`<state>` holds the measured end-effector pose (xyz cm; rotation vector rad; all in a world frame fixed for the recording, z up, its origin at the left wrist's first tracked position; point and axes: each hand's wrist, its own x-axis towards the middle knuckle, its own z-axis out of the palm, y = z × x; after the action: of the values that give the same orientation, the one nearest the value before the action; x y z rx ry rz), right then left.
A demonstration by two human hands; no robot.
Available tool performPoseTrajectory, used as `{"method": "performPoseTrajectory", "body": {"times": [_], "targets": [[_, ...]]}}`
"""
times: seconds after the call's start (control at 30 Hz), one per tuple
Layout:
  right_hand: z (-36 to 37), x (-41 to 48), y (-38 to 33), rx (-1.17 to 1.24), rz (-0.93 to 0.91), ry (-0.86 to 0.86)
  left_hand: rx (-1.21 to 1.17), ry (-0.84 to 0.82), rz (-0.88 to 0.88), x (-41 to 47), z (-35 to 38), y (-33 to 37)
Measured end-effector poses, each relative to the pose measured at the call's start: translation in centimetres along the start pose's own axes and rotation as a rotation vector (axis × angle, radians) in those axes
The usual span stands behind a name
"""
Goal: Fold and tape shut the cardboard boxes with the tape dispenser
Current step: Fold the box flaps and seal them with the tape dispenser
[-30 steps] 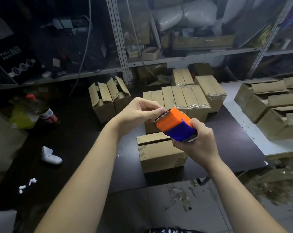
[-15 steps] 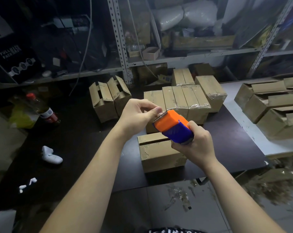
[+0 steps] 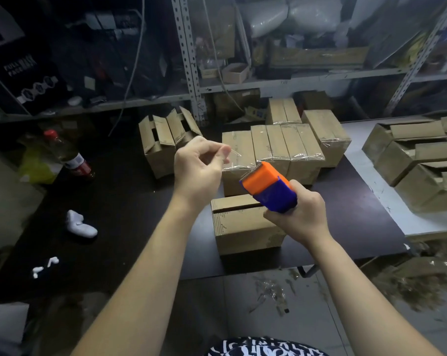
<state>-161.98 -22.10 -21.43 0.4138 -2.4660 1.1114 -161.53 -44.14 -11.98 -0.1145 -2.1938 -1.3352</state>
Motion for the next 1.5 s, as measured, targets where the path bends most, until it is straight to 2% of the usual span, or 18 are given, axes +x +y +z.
{"method": "performPoseTrajectory", "body": {"times": [0.13, 0.33, 0.47, 0.6, 0.7, 0.8, 0.9, 1.0, 1.17, 1.4, 1.5], "targets": [[-0.1, -0.1, -0.3, 0.036, 0.024, -0.029, -0.02, 0.003, -0.124, 0.4, -0.6, -0.2], [-0.1, -0.1, -0.2, 0.159, 0.017, -0.057, -0.066, 0.137, -0.399, -1.4, -0.4, -2.3], [-0.4, 1.0, -0.9, 0.173, -0.021, -0.026, -0.046, 0.225, -0.449, -2.6, -0.9, -3.6], [-0.1, 1.9, -1.9, 0.138, -0.024, -0.109, -0.076, 0.264, -0.428, -3.1, -1.0, -4.9], [0.7, 2.1, -1.8, 0.185, 0.032, -0.148, -0.067, 0.215, -0.425, -3.8, -1.5, -5.8], [1.0, 2.2, -1.2, 0.175, 0.044, -0.182, -0.09, 0.045, -0.513, -5.0, -1.5, -7.5], [1.2, 2.7, -0.7, 0.152, 0.079, -0.186, -0.051, -0.136, -0.517, -6.6, -0.6, -9.4], [1.6, 3.5, -0.2, 0.109, 0.104, -0.164, -0.059, -0.206, -0.499, -8.2, 0.8, -10.6], [2.5, 4.4, 0.7, 0.043, 0.069, -0.213, 0.01, -0.116, -0.523, -9.3, 2.3, -11.5], [2.8, 4.6, 1.5, -0.015, 0.016, -0.276, -0.042, -0.002, -0.595, -10.6, 3.3, -11.8], [3.0, 4.4, 1.5, -0.007, 0.017, -0.285, -0.233, 0.025, -0.676, -10.9, 3.3, -11.9]]}}
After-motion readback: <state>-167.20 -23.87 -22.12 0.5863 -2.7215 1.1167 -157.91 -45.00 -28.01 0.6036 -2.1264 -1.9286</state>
